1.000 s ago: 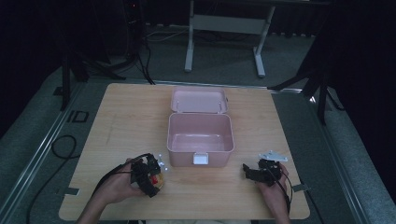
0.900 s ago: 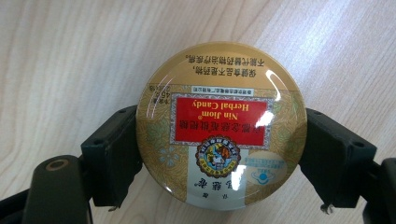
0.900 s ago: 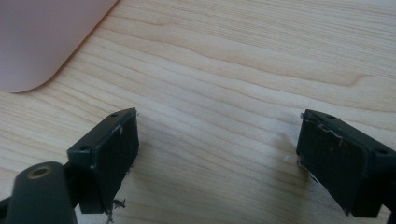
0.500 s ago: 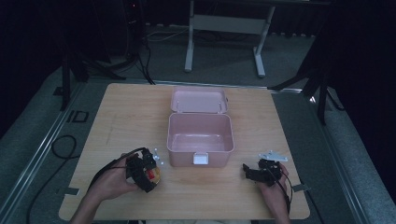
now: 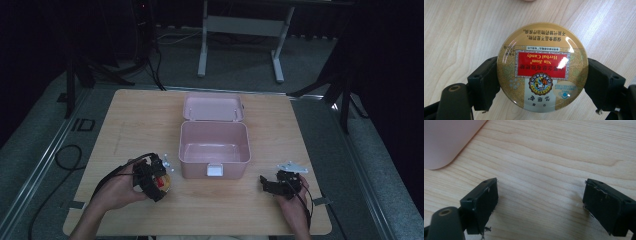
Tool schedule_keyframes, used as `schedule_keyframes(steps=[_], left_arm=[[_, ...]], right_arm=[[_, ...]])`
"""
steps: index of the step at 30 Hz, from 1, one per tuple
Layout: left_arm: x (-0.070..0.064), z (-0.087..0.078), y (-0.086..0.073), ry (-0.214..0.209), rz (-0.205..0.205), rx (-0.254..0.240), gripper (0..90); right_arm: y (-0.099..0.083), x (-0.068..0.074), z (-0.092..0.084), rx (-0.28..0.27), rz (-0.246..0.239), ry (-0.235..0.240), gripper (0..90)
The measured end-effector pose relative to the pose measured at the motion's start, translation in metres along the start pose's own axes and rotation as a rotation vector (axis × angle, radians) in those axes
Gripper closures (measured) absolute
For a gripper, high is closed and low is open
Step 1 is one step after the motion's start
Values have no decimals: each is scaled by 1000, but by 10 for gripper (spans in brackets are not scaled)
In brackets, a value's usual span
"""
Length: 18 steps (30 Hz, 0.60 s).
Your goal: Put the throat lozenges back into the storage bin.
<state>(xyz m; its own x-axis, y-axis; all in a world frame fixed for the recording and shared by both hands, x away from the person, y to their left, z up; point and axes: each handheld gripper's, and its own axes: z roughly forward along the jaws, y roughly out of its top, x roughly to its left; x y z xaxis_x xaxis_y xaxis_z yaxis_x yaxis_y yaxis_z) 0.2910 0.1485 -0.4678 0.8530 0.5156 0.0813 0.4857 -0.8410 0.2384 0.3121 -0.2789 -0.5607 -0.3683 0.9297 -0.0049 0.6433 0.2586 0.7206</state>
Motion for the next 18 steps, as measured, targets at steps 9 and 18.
schedule_keyframes(steps=[9,18], left_arm=[[3,-10,4,0,13,5,205],[5,-21,6,-8,32,16,205]], right_arm=[[0,0,0,0,0,0,127],[0,0,0,0,0,0,127]])
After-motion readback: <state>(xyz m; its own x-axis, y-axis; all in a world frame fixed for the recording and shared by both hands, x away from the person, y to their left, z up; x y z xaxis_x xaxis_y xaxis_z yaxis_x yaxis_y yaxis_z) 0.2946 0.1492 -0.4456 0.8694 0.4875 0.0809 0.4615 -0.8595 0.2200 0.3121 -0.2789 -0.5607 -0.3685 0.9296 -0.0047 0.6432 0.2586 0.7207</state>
